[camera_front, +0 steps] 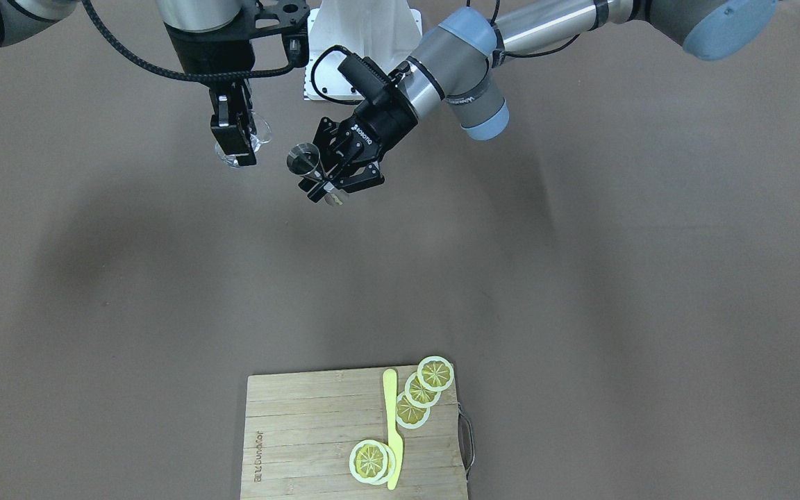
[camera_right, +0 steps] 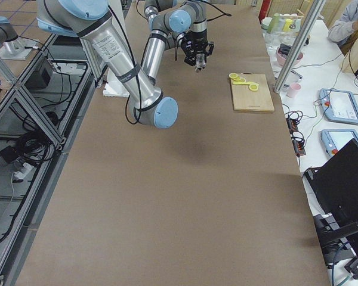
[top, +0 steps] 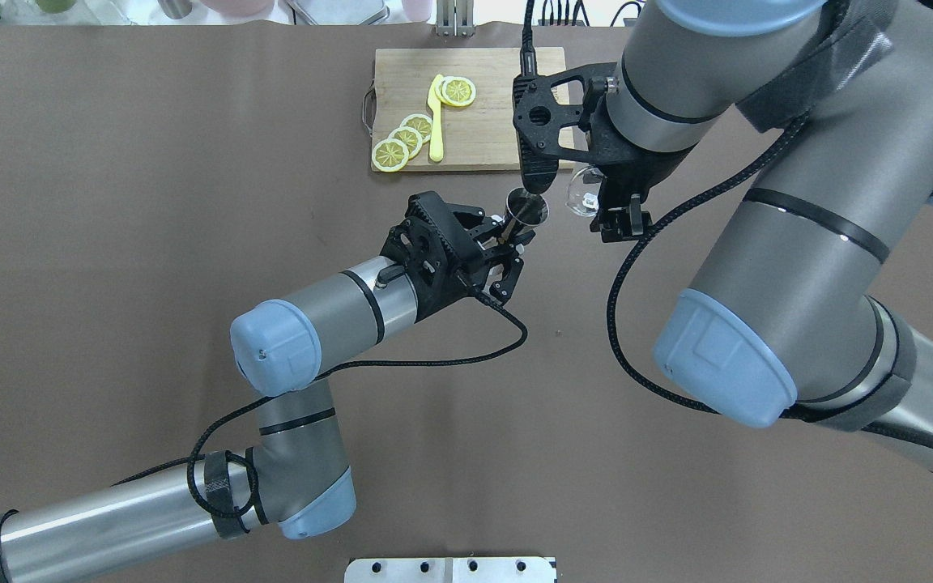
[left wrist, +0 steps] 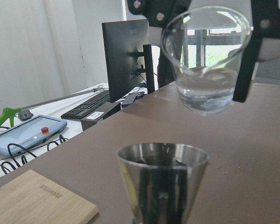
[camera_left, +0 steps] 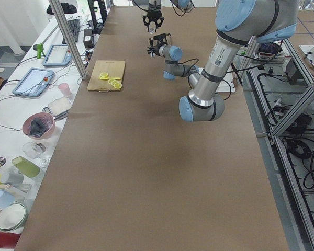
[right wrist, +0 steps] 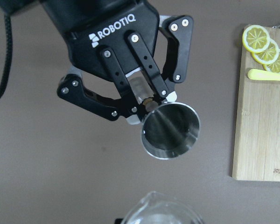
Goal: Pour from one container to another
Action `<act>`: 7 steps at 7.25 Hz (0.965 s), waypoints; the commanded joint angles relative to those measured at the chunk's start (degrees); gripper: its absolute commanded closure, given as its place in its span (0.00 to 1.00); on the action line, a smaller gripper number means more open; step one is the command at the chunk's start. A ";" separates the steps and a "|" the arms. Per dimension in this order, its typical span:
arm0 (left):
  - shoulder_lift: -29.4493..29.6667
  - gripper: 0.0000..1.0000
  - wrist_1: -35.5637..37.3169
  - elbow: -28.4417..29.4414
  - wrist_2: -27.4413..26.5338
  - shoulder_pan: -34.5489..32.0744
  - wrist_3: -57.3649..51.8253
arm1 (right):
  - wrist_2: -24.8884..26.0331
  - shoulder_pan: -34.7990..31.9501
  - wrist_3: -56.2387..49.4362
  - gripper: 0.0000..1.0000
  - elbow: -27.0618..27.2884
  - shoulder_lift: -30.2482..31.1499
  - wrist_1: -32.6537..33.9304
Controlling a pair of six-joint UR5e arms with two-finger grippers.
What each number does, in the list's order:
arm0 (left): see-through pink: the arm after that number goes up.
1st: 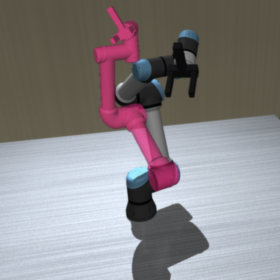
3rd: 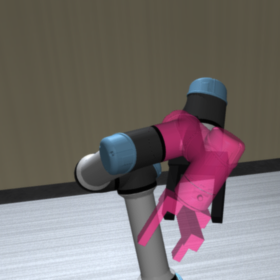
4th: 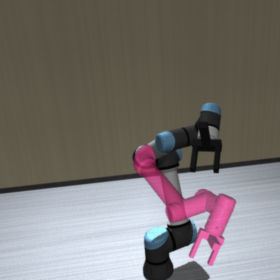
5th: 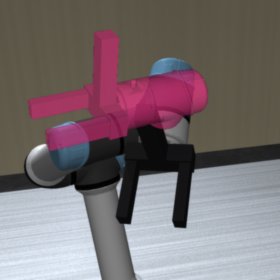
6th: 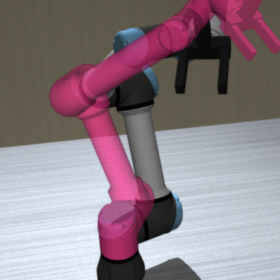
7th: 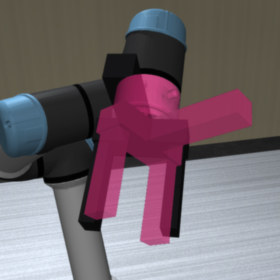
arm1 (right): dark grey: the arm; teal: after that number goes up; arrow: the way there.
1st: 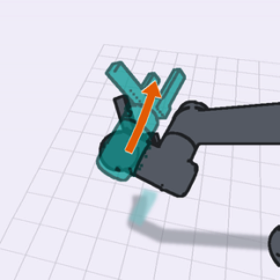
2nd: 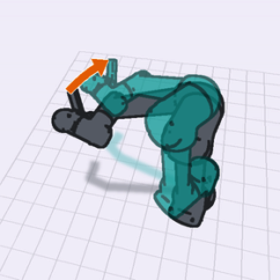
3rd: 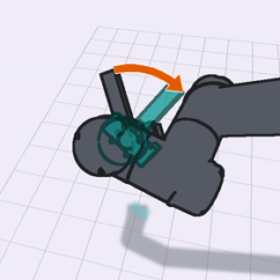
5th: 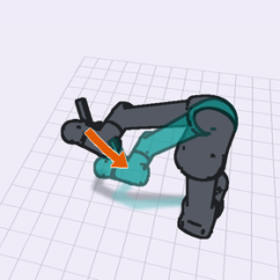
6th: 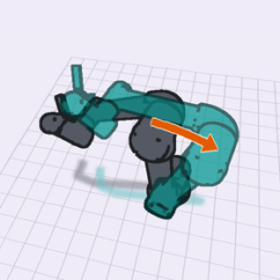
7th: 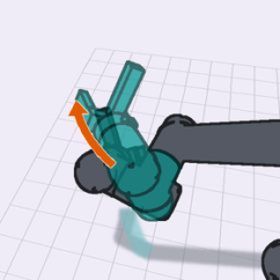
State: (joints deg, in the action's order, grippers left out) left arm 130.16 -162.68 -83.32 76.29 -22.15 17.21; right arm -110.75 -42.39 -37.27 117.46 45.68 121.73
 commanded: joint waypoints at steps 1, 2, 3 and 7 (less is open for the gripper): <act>0.00 1.00 0.00 0.00 0.00 0.00 0.01 | 2.81 0.99 -2.36 1.00 -0.04 -1.46 3.59; 0.00 1.00 0.00 -0.09 0.00 0.00 0.01 | 3.60 1.17 -2.80 1.00 -0.12 -2.16 4.73; 0.00 1.00 0.00 -0.18 0.00 0.00 0.01 | 4.30 1.43 -2.89 1.00 -0.30 -2.87 5.87; 0.00 1.00 -0.35 -0.35 0.00 0.00 0.10 | 5.19 1.61 -2.89 1.00 -2.05 -6.03 8.96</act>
State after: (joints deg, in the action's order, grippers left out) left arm 130.17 -162.81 -83.58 76.29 -22.15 17.28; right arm -106.05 -40.86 -40.15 116.31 40.84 129.94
